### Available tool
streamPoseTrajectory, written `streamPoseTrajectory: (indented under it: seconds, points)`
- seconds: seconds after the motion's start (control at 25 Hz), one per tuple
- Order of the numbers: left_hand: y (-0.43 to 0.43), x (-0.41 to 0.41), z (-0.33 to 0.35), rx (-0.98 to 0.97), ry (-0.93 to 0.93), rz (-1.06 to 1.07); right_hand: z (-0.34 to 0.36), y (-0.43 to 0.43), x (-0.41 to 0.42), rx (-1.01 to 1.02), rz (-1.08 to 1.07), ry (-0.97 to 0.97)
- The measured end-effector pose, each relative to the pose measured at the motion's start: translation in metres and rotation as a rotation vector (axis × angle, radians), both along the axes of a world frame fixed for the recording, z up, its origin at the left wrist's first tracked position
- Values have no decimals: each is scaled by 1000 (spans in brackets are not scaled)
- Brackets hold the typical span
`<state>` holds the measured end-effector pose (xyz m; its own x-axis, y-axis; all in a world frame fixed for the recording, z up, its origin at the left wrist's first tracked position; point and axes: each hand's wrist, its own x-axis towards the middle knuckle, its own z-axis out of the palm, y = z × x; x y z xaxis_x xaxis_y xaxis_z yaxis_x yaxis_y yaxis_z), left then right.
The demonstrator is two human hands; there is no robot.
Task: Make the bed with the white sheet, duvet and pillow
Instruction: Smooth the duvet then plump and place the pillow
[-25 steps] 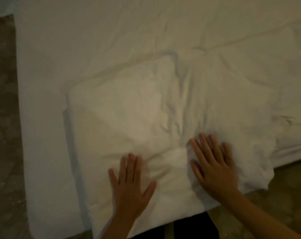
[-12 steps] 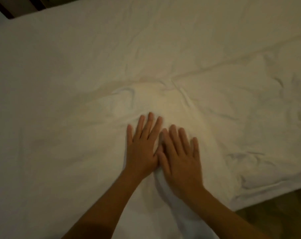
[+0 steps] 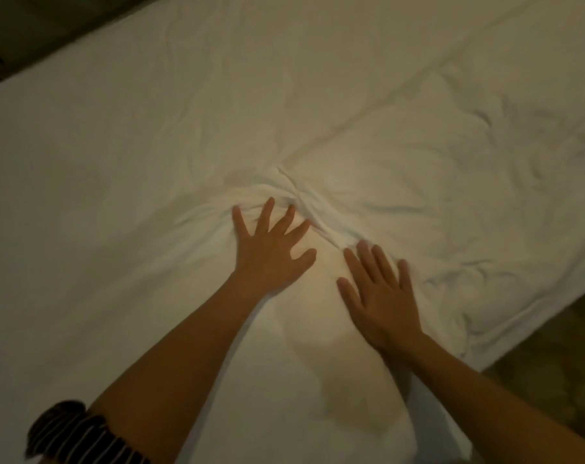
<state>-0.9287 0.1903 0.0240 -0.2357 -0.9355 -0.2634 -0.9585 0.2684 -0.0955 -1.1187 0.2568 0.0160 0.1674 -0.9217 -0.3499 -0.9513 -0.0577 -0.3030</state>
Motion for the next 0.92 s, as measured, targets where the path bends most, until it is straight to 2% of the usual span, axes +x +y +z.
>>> streamPoseTrajectory:
  seconds: [0.12, 0.2, 0.28, 0.4, 0.52, 0.6, 0.68, 0.8, 0.92]
  points:
    - [-19, 16, 3, -227, 140, 67, 2, -13, -8, -128, -182, -13]
    - [-36, 26, 7, -169, 185, 217, 6, -26, 3, -218, -337, -84]
    - [-48, 28, 6, -56, 129, 277, 5, -38, 18, -173, -448, -142]
    - [-41, 24, -9, -109, 110, 227, 2, -51, 35, -155, -390, -57]
    - [-36, 21, -19, -296, 160, 215, 3, -72, 45, -186, -385, -118]
    - [-41, 23, -22, -326, 170, 219, 2, -99, 55, -183, -321, -138]
    - [-39, 25, -23, -339, 194, 223, 0, -133, 74, -108, -217, -226]
    - [-38, 23, -25, -390, 238, 235, 2, -184, 103, 97, -304, -520]
    - [-38, 24, -20, -384, 277, 251, -5, -205, 115, 115, -234, -441]
